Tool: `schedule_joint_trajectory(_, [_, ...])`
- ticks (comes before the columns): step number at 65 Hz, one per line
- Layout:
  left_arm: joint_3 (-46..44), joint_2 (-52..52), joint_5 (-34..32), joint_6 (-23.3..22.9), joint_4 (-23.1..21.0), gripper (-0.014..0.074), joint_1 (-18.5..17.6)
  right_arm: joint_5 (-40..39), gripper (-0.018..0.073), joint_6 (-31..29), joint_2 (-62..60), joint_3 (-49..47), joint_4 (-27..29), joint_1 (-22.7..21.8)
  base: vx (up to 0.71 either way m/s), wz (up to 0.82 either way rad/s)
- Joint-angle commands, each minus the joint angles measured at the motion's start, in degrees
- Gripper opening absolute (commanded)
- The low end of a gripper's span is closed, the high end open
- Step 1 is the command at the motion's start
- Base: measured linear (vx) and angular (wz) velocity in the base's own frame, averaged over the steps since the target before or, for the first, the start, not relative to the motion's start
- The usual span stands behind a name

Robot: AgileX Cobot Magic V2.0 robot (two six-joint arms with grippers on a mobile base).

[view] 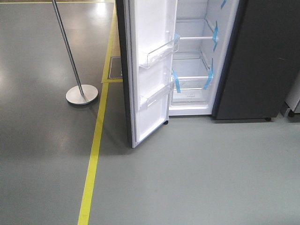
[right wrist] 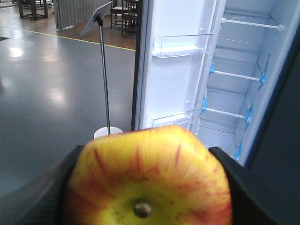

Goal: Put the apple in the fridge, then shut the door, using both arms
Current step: 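Drive toward the refrigerator while holding the apple in the right gripper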

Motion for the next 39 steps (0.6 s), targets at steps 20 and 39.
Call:
schedule_joint_trajectory(20, [-1.0, -0.8, -4.3, -0.6, 0.0, -0.0006, -0.1, -4.7, 0.0077, -0.1, 0.1, -1.4, 1.1, -0.2, 0.20, -0.01])
schedule_joint_trajectory(39, [-1.0, -0.8, -4.3, -0.6, 0.0, -0.0006, -0.1, -4.7, 0.0077, -0.1, 0.1, -1.4, 1.1, -0.2, 0.17, 0.00])
